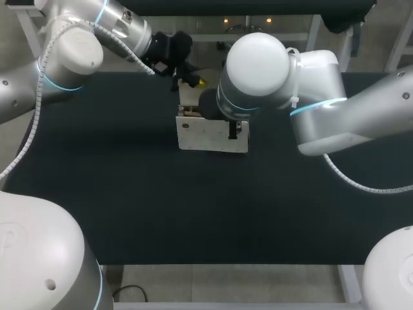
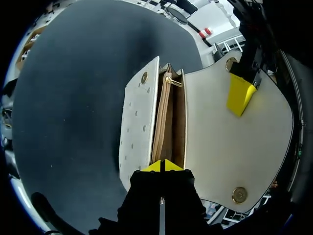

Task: Pick up the bag, open it, inspect its contents, close it, and place it on the opposite side

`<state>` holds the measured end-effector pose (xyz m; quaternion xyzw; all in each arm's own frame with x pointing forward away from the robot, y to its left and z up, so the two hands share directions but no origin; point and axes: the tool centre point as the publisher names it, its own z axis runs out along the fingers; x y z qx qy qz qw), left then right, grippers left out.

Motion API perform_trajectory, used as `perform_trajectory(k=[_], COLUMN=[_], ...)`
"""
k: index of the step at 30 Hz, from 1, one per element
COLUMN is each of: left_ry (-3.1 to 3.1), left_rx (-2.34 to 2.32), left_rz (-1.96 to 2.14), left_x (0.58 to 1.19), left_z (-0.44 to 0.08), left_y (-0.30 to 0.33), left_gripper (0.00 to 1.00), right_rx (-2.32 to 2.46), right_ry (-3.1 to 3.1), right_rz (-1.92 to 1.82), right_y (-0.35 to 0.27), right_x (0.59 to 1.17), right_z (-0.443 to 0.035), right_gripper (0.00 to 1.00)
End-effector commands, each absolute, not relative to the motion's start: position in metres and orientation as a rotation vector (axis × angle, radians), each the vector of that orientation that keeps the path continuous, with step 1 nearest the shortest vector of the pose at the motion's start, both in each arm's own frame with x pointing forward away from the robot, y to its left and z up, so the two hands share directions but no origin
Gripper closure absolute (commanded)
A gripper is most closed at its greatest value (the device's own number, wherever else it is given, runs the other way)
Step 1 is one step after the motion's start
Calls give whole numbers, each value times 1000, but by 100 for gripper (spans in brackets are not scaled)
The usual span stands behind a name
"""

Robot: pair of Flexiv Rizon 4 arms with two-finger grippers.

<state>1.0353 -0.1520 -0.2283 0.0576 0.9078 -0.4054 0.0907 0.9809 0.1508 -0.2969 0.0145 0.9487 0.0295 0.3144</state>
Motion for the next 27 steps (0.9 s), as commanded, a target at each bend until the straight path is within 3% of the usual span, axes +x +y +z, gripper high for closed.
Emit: perform_trajectory(k=[1, 27], left_ry=[2680, 2668], left_rx=[162, 109], left_rz=[-1212, -1193], left_x=[1027, 1013], left_z=[-226, -224], left_y=[-148, -147], left_gripper=[100, 100], right_rx=[39, 42], right_ry=[2496, 2459], right_rz=[87, 68], right_y=[151, 155], right_x=[981, 990], right_z=[-302, -303], right_gripper=[100, 100])
